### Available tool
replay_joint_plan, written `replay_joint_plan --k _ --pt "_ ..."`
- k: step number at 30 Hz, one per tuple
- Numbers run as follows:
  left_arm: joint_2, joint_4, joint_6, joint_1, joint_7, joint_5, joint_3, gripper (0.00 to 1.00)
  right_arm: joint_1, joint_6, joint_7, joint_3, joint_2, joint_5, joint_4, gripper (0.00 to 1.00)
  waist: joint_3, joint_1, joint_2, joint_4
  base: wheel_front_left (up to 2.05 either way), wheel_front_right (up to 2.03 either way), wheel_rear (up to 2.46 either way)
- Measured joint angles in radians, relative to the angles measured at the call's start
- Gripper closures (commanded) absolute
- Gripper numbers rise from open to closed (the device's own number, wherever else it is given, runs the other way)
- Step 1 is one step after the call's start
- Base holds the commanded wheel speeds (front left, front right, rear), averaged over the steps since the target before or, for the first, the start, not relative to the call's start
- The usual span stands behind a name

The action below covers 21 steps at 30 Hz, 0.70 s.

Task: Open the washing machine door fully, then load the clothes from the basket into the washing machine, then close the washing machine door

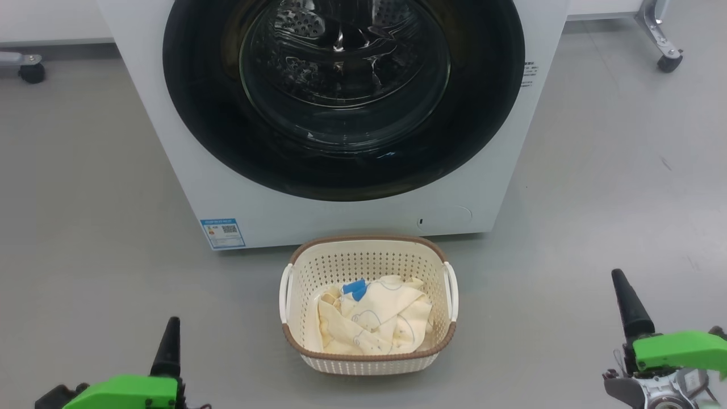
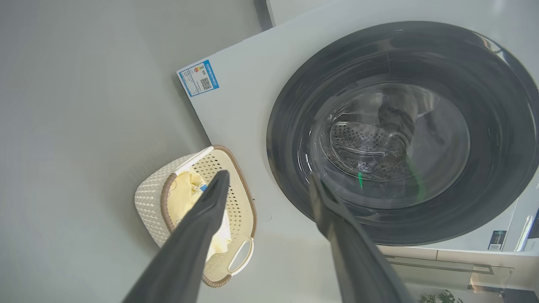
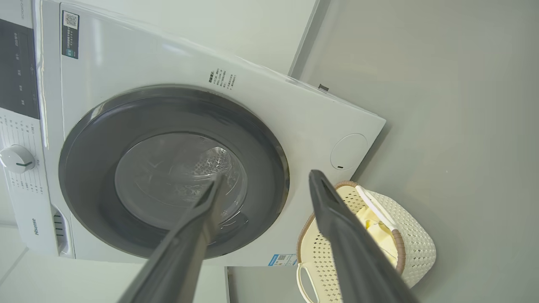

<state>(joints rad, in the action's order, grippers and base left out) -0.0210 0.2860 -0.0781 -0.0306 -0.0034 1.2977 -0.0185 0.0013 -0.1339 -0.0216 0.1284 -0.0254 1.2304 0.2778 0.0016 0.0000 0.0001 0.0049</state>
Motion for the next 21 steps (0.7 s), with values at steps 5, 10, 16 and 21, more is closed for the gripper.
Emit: replay_joint_plan --k 5,10,16,21 --pt "0.0 -0.018 0.002 -0.003 -0.016 -0.091 0.002 0.0 -0.007 0.0 0.018 0.0 0.0 -0.085 -0.012 0.0 0.0 0.0 0.0 0.003 0.0 0.0 0.0" --pt "0.0 -0.028 0.009 -0.003 -0.032 -0.159 0.008 0.0 -0.007 0.0 0.031 0.0 -0.001 -0.156 -0.019 0.0 0.0 0.0 0.0 0.005 0.0 0.0 0.0" --pt "0.0 -0.048 0.017 -0.003 -0.051 -0.289 0.022 0.0 -0.008 0.0 0.05 -0.008 -0.005 -0.281 -0.029 0.0 0.001 0.0 0.0 0.006 0.0 0.0 0.0" --pt "0.0 -0.06 0.019 -0.003 -0.063 -0.38 0.032 0.0 -0.008 0.0 0.065 -0.028 -0.009 -0.365 -0.033 0.0 0.002 0.0 0.0 0.006 0.0 0.0 0.0"
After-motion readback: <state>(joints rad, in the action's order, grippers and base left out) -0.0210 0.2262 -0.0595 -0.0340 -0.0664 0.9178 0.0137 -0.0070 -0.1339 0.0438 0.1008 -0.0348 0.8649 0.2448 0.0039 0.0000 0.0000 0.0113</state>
